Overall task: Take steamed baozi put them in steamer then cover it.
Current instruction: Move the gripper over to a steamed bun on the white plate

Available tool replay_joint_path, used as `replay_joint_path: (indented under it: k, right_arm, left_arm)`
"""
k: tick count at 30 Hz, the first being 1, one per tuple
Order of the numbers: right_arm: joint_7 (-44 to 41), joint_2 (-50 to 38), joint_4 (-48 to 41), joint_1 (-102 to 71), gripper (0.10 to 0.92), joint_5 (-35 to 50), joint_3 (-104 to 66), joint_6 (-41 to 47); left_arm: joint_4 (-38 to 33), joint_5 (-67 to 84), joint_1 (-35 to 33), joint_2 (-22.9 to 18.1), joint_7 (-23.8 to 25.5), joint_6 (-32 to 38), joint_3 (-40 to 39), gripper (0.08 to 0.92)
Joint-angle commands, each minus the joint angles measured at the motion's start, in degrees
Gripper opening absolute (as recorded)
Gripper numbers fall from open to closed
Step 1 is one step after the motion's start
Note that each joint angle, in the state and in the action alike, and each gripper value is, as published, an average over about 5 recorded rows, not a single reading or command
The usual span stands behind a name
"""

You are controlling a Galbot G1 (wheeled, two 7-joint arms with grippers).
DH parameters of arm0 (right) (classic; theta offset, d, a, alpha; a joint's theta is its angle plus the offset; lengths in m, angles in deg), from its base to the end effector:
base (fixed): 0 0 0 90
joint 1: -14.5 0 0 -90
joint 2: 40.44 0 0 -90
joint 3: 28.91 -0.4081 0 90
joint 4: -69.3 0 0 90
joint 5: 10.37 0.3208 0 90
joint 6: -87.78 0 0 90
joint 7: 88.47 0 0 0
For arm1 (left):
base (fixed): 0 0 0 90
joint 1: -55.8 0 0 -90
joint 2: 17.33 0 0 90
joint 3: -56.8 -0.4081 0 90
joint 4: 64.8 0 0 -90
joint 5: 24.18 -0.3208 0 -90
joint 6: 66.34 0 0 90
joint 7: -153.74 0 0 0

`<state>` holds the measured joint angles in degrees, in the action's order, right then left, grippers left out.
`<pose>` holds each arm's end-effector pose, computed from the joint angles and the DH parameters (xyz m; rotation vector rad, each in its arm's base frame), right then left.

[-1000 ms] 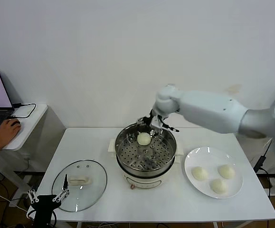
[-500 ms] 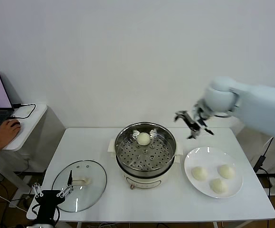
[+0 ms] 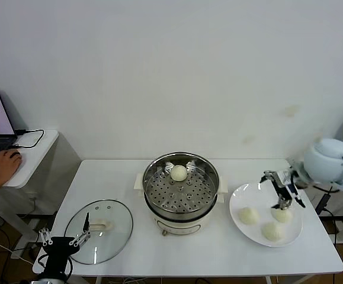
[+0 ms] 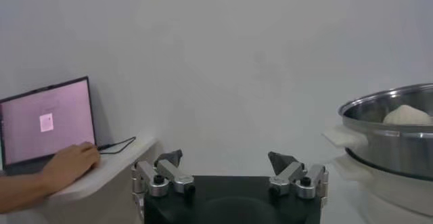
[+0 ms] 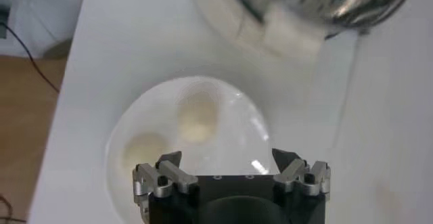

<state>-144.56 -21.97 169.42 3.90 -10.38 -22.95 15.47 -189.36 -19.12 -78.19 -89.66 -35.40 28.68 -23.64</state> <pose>0.3963 -0.2341 -0.1075 1.2257 -1.3780 1.5515 0.0470 0.1104 -0.3264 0.1351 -3.0811 -0.3959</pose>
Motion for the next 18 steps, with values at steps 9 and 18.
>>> replay_joint_path:
  k: [9, 18]
  right_arm:
    - [3.21, 7.28, -11.90, -26.74, 0.823, -5.74, -19.86, -0.68]
    - [3.25, 12.49, -16.41, -28.08, 0.823, -6.64, -20.65, -0.79]
  left_arm:
    - [0.46, -0.28, -0.56, -0.67, 0.07, -0.33, 1.06, 0.823]
    - [1.02, -0.31, -0.63, -0.92, 0.11, -0.46, 1.85, 0.823]
